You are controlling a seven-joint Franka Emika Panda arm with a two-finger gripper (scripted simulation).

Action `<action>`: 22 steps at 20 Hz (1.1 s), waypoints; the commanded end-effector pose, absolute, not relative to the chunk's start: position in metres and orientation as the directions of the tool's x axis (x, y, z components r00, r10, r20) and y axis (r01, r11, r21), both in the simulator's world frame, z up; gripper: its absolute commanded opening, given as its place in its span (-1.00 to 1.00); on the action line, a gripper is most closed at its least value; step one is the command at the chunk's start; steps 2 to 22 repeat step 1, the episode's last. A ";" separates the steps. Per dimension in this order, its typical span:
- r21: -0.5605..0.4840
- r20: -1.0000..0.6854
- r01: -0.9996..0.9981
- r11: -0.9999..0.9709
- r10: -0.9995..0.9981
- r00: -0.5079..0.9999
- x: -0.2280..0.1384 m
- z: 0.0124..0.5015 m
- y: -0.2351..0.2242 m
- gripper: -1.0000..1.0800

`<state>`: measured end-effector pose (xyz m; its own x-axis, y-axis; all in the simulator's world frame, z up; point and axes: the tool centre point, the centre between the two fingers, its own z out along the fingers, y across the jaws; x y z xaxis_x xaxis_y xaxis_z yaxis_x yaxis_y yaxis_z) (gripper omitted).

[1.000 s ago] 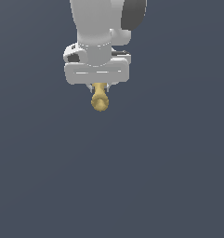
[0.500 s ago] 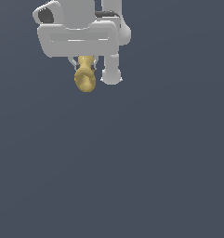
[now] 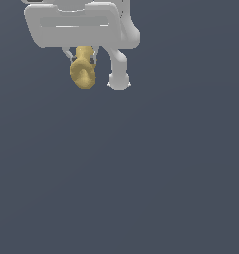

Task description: Pick up the object and move it to a goal position.

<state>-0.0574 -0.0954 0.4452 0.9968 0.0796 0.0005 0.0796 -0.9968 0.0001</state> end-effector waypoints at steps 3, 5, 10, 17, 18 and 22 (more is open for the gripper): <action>0.000 0.000 0.080 -0.997 0.080 0.997 -0.057 0.447 -0.096 -1.00; 0.000 0.000 0.080 -0.997 0.080 0.997 -0.057 0.447 -0.096 -1.00; 0.000 0.000 0.080 -0.997 0.080 0.997 -0.057 0.447 -0.096 -1.00; 0.000 0.000 0.080 -0.997 0.080 0.997 -0.057 0.447 -0.096 -1.00; 0.000 0.000 0.080 -0.997 0.080 0.997 -0.057 0.447 -0.096 -1.00; 0.000 0.000 0.080 -0.997 0.080 0.997 -0.057 0.447 -0.096 -1.00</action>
